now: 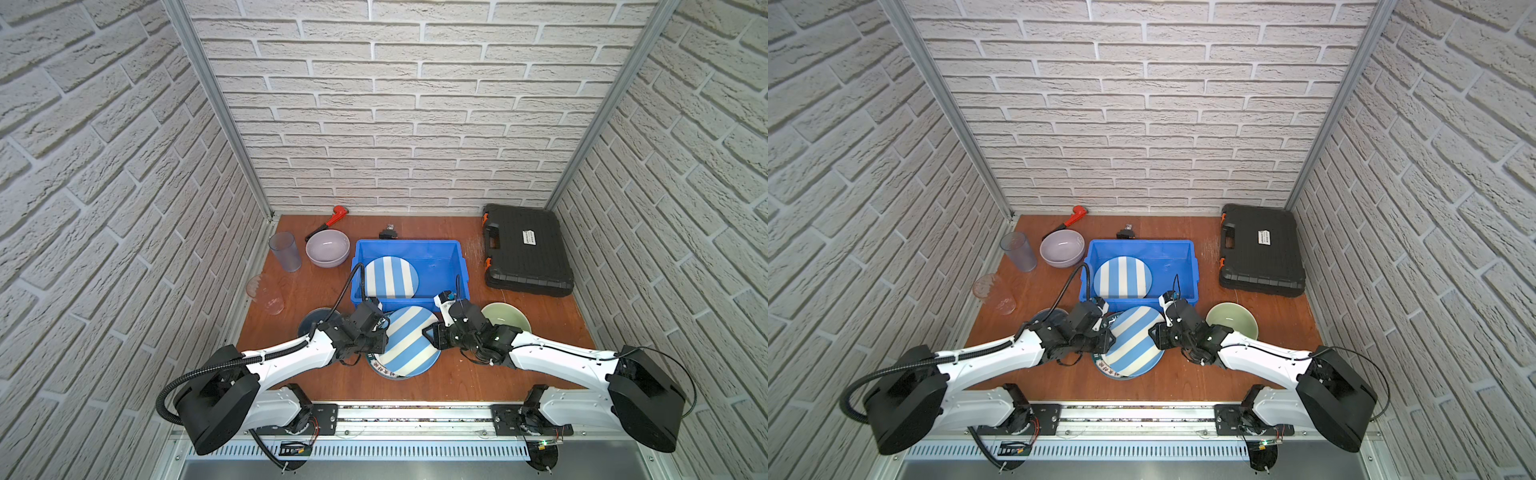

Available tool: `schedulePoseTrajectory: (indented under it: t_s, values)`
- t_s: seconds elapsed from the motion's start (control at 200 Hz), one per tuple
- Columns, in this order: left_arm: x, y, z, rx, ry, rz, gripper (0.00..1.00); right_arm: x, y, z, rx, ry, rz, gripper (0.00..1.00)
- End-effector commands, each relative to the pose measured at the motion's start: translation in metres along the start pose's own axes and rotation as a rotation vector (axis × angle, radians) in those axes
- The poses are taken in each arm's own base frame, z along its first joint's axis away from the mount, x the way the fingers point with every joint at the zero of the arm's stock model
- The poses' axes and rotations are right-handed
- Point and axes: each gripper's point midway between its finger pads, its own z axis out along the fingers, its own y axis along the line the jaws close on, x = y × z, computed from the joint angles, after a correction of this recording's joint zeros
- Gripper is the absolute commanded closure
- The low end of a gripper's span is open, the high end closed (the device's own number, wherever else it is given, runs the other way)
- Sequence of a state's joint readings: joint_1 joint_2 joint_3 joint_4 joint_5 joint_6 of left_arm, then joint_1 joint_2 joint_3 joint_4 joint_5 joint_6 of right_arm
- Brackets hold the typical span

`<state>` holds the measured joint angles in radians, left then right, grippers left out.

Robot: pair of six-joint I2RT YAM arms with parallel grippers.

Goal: Place the mixed dishes into the plastic bin
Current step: 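Lift the striped plate upright with the right gripper while left releases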

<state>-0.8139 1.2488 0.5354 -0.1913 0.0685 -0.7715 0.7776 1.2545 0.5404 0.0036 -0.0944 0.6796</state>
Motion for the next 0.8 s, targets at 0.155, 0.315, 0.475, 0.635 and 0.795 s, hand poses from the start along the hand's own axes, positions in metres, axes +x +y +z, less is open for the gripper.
schedulePoseTrajectory:
  t_s: [0.155,0.315,0.475,0.635,0.795]
  values:
    - [0.008,-0.002,0.003,0.026,0.020,-0.003,0.62,-0.011,0.027,-0.005,-0.097,-0.023,-0.017,0.76]
    - [-0.007,-0.007,-0.015,0.020,-0.034,0.017,0.59,-0.017,0.024,-0.018,-0.043,-0.025,-0.040,0.84]
    - [-0.036,-0.015,-0.047,0.030,-0.128,0.042,0.49,-0.027,0.036,-0.035,-0.049,-0.017,-0.108,0.92]
    - [-0.063,-0.010,-0.081,0.020,-0.209,0.022,0.42,-0.033,0.057,-0.055,-0.100,0.017,-0.201,0.93]
    - [-0.093,0.015,-0.110,-0.005,-0.304,-0.049,0.39,-0.056,0.070,-0.077,-0.100,-0.039,-0.259,0.94]
